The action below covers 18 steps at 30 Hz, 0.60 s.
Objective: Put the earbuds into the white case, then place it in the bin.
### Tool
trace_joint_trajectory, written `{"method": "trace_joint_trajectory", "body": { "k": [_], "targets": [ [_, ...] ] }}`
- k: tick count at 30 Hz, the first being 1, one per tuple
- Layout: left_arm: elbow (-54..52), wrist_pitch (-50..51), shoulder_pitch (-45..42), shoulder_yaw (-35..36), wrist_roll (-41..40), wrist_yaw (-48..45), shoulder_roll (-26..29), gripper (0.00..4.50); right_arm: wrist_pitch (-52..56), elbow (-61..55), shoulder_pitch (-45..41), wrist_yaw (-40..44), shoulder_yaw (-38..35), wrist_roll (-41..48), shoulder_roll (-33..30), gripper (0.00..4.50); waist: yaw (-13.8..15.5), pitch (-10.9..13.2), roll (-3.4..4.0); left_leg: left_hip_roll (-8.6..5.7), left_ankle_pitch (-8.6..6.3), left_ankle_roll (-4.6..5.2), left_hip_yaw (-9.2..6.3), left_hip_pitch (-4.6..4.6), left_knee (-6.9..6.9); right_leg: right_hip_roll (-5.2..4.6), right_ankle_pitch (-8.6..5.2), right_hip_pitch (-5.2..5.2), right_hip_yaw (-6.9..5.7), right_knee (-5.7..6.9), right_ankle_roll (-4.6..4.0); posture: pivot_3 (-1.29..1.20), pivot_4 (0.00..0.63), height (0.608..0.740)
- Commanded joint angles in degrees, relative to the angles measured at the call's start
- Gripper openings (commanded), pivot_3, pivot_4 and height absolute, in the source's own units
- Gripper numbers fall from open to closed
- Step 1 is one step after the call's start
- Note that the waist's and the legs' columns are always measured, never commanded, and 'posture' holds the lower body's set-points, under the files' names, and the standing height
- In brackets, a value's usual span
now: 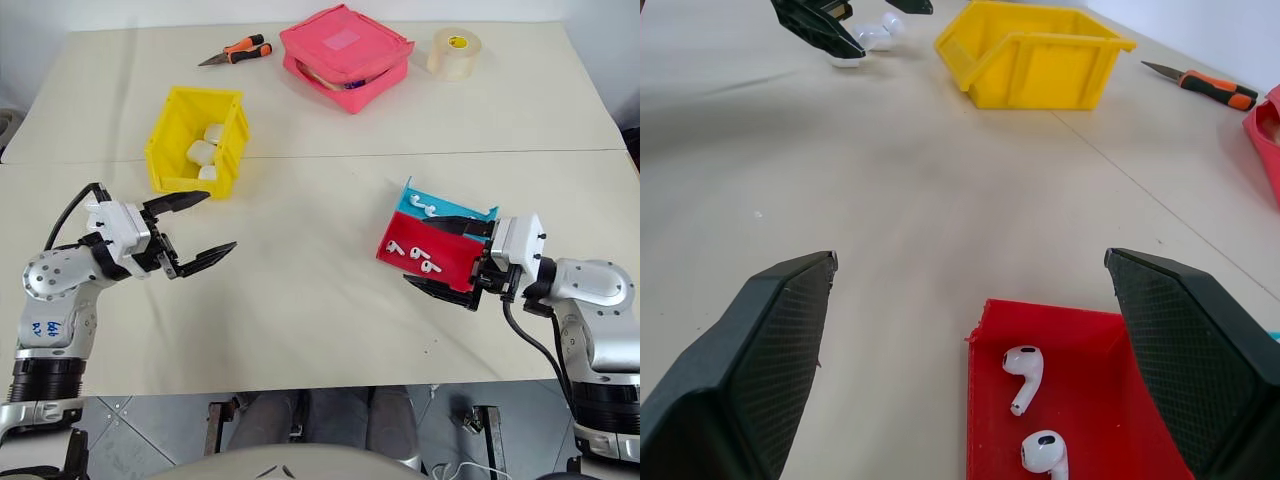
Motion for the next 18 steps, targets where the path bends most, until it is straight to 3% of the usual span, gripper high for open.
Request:
{"method": "trace_joint_trajectory", "body": {
  "k": [1, 8, 12, 18],
  "targets": [
    [-5.4, 1.5, 4.0, 4.4, -1.2, 4.0, 0.0, 4.46, -0.7, -0.1, -0.7, 0.5, 0.8, 0.9, 1.3, 4.50, 0.0, 0.0, 0.00, 0.00, 0.00, 0.00, -0.01, 0.00, 0.00, 0.00, 0.00, 0.00, 0.00, 0.00, 0.00, 0.00, 0.150, 0.740],
    [-21.0, 10.3, 20.6, 15.6, -6.0, 15.5, -3.9, 4.46, 0.9, -1.0, -6.8, 0.1, 7.0, 1.5, 6.6, 4.50, -0.2, 0.0, 0.01, 0.20, -0.04, -0.08, -0.20, 0.05, -0.02, 0.05, 0.00, -0.04, 0.07, -0.01, 0.00, 0.00, 0.150, 0.740],
    [-28.1, 12.5, 30.5, 23.1, -6.4, 25.9, -11.7, 4.46, 0.0, -2.0, -10.2, -2.5, 9.6, 1.0, 12.0, 4.50, 0.0, 0.0, -0.01, 0.21, -0.08, -0.11, -0.31, 0.06, -0.01, 0.05, 0.00, -0.05, 0.13, -0.05, -0.01, 0.00, 0.150, 0.740],
    [-32.8, 12.8, 37.8, 25.7, -2.1, 38.5, -23.2, 4.46, -1.8, -3.2, -12.6, -7.1, 12.5, 0.1, 19.6, 4.50, 1.0, 0.0, -0.04, 0.13, -0.09, -0.11, -0.39, 0.04, 0.02, 0.05, 0.00, -0.03, 0.13, -0.04, -0.02, 0.00, 0.150, 0.740]
  ]
}}
